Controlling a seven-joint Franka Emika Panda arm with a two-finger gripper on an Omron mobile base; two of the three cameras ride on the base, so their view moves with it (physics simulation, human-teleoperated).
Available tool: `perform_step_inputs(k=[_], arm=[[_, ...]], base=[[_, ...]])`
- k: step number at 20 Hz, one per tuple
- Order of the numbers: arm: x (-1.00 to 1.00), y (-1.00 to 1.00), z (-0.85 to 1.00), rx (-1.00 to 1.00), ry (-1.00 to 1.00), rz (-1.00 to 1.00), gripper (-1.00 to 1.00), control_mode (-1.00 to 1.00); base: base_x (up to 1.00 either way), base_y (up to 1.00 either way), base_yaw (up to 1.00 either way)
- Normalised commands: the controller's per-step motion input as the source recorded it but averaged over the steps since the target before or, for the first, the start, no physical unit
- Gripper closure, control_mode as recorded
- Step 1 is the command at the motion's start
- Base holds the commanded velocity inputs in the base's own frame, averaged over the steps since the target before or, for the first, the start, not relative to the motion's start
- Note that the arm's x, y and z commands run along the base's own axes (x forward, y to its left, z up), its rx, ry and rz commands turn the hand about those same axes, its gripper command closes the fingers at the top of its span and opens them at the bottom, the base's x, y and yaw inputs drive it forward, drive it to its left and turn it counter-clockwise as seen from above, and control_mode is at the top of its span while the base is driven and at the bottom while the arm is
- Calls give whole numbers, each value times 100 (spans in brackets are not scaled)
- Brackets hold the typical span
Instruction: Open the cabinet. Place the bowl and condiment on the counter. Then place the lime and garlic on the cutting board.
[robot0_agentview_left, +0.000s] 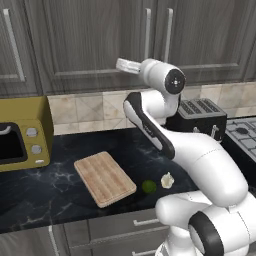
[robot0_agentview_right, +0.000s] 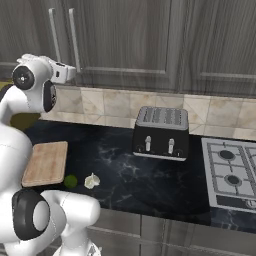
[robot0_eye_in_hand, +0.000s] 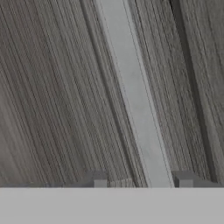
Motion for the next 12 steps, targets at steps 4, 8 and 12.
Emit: perform_step_inputs(k=[4,8,12], arm=[[37,35,0,1,9,26,100,-100],[27,49,-9,1,5,47,100,-100],[15,84,-8,0,10,49,100,-100]], base=[[0,0,0],[0,0,0],[0,0,0]])
